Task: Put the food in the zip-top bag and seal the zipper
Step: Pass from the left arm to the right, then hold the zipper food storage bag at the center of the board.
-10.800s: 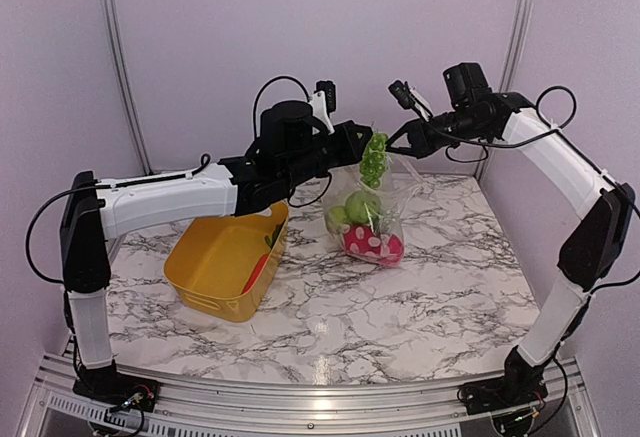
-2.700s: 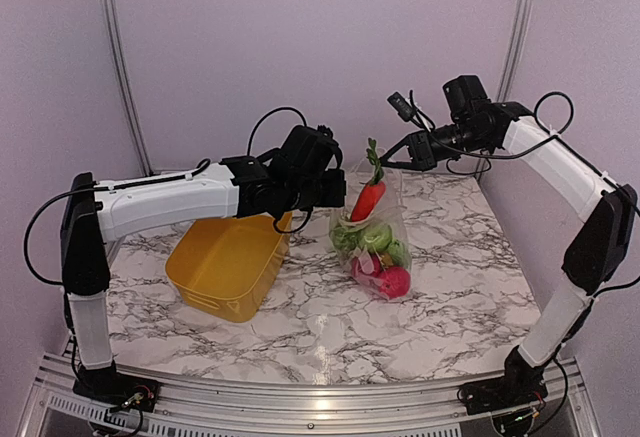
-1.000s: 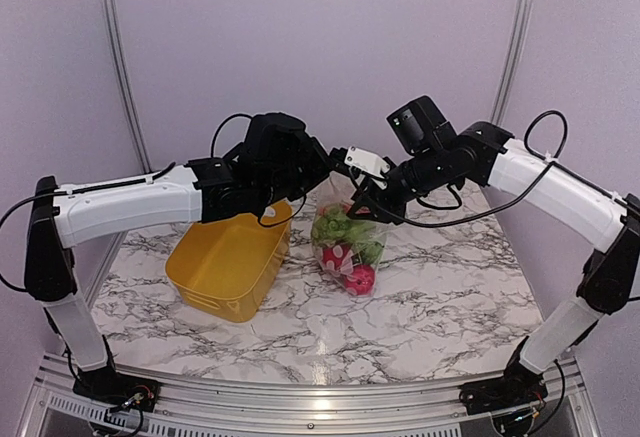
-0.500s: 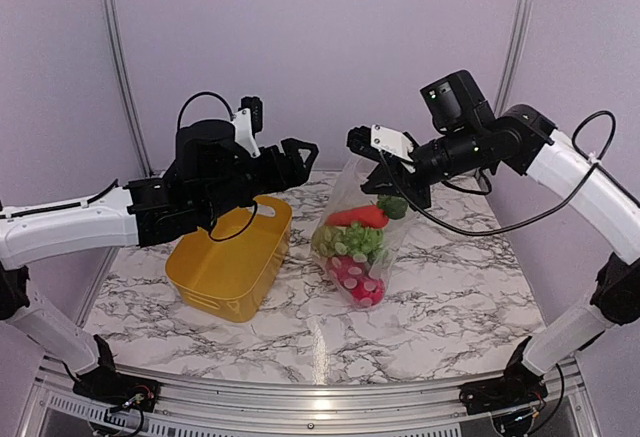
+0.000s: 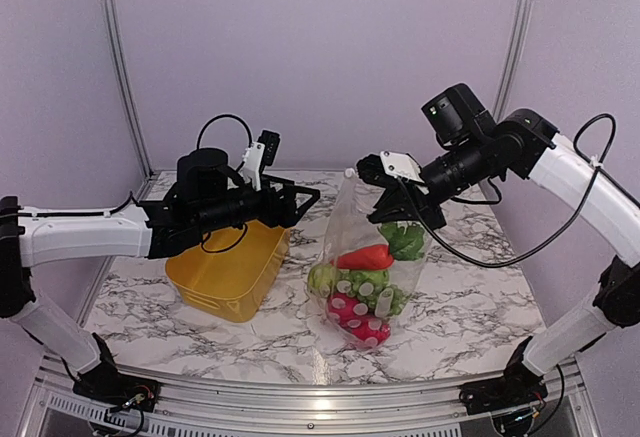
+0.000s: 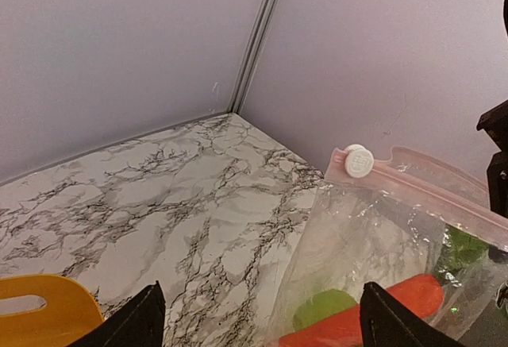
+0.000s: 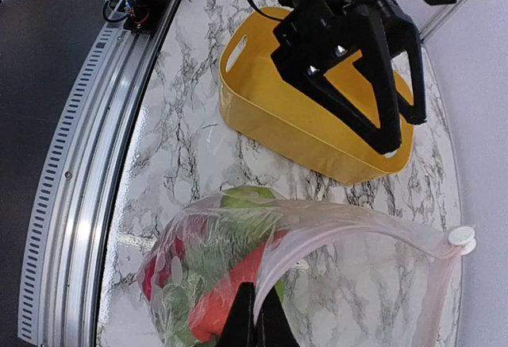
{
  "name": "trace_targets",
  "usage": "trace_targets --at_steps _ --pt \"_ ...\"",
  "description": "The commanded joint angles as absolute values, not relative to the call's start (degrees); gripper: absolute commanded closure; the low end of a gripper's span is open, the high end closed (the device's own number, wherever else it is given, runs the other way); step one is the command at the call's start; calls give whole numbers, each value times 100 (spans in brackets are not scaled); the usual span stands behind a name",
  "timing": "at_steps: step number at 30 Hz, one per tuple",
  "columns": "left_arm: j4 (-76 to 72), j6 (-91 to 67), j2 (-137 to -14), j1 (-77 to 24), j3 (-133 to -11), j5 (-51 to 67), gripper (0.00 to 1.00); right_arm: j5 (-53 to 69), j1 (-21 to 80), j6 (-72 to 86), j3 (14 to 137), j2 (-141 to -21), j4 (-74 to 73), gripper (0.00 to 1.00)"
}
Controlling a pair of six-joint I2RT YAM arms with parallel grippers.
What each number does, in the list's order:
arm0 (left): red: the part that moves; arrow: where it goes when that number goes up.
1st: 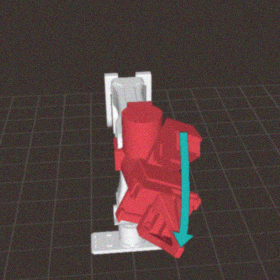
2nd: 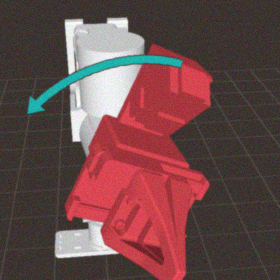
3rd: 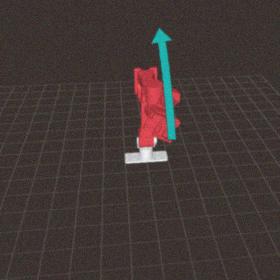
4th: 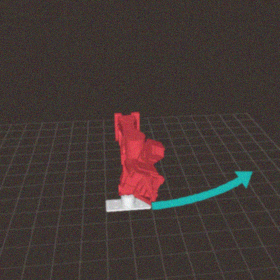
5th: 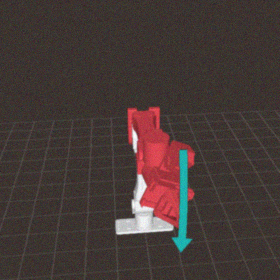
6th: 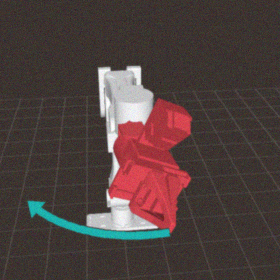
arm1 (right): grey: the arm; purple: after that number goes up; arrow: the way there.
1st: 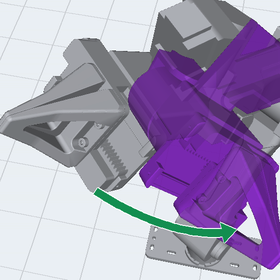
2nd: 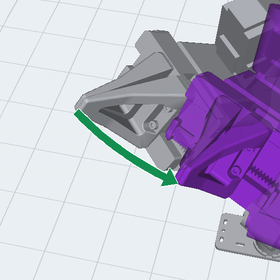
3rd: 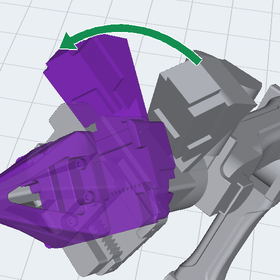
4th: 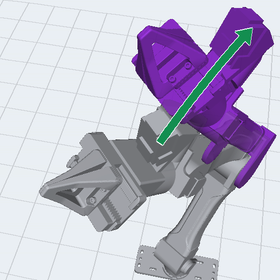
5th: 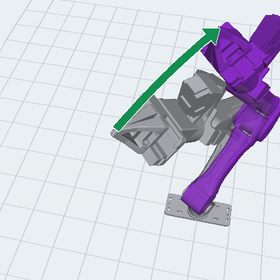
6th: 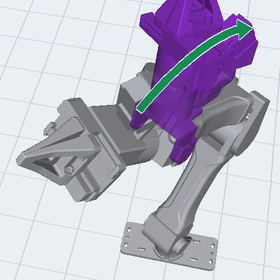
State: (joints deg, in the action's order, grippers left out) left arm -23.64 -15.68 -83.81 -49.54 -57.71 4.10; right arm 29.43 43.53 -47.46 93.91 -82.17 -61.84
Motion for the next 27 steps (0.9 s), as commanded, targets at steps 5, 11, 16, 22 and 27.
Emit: trace_targets --at_steps 5,11,16,22,27 --pt "-3335 -1608 -9454 -4760 -6432 2791 13 3405 4325 -4929 9563 -8165 -6645 100" --pt "-4555 -1966 -10059 -4506 -6620 4326 21 3523 4335 -4989 9517 -8198 -6796 100" --pt "-5059 -2603 -10790 -4421 -7157 4989 42 3500 4333 -5018 9484 -8224 -6855 100" --pt "-5809 -3332 -11281 -4373 -7536 5378 73 3404 4335 -4996 9414 -8261 -6841 100" --pt "-6510 -3775 -11142 -4251 -7284 5291 100 3298 4305 -4950 9378 -8274 -6785 100"
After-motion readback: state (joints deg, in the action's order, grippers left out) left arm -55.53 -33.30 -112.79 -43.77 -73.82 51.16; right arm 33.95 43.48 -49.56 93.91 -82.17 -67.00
